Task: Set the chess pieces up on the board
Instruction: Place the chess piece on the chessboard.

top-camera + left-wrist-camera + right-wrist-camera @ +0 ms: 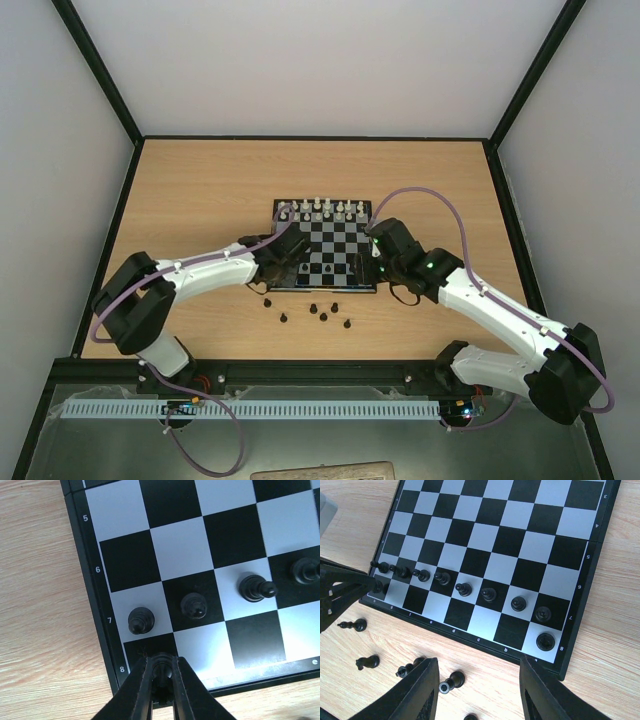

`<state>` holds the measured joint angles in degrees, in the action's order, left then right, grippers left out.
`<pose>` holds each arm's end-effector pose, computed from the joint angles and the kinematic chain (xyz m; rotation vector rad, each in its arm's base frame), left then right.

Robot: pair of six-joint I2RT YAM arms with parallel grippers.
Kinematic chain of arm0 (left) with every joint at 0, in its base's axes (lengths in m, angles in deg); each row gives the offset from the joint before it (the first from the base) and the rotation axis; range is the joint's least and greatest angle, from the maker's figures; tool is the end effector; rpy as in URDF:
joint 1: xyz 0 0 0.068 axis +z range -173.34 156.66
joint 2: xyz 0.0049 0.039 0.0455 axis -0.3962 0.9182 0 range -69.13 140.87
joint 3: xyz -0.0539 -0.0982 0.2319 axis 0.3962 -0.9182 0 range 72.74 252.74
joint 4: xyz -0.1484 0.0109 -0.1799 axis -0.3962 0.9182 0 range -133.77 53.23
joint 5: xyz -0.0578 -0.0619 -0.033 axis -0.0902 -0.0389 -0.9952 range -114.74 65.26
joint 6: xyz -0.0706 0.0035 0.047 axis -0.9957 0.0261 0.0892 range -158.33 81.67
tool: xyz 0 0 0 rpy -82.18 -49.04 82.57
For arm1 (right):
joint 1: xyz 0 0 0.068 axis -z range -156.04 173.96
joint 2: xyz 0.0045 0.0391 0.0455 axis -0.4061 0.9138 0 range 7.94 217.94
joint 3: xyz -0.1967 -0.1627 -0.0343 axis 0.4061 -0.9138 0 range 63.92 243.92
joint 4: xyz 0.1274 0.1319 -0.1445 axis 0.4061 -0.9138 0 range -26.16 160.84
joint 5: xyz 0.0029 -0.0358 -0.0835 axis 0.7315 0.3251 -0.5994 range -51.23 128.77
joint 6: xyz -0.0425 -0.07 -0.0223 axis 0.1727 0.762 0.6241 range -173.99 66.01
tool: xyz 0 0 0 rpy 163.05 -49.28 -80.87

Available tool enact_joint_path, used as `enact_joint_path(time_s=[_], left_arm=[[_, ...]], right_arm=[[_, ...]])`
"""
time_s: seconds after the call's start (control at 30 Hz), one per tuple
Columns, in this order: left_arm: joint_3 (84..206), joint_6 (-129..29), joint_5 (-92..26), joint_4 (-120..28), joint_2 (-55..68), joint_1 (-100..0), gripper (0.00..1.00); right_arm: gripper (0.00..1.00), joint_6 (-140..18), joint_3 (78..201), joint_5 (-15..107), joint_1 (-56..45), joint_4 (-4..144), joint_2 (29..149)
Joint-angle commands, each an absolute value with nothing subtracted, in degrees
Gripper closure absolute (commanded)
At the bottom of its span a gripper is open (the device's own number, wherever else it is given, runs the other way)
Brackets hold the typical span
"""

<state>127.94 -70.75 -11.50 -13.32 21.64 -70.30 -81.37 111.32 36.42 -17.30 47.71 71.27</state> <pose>0.2120 -0.2022 0.1516 0.2728 2.6590 -0.1238 0.1877 0.1606 0.2405 -0.2580 2.3066 0.5840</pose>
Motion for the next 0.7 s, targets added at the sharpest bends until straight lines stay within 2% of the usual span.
enact_joint_path(time_s=[0.0, 0.23, 0.37, 0.43, 0.67], left_arm=[[126.9, -69.97, -10.33, -13.48, 22.99, -69.96, 0.98], [126.1, -69.84, -9.66, -13.95, 23.51, -69.64, 0.97], [125.85, -69.9, -9.84, -13.85, 23.22, -69.64, 0.9], [125.82, -69.96, -9.89, -13.61, 22.88, -69.65, 0.84], [126.31, -70.3, -9.72, -12.23, 20.88, -69.64, 0.8]], right_arm=[[0.55, -80.74, 110.93, 36.7, -17.16, 47.47, 71.13], [0.55, -80.74, 110.89, 36.57, -17.11, 47.45, 71.22], [0.55, -80.72, 110.9, 36.7, -17.17, 47.47, 71.31], [0.55, -80.71, 110.83, 36.65, -17.17, 47.57, 71.38], [0.55, -80.67, 110.92, 36.84, -17.13, 47.51, 71.57]])
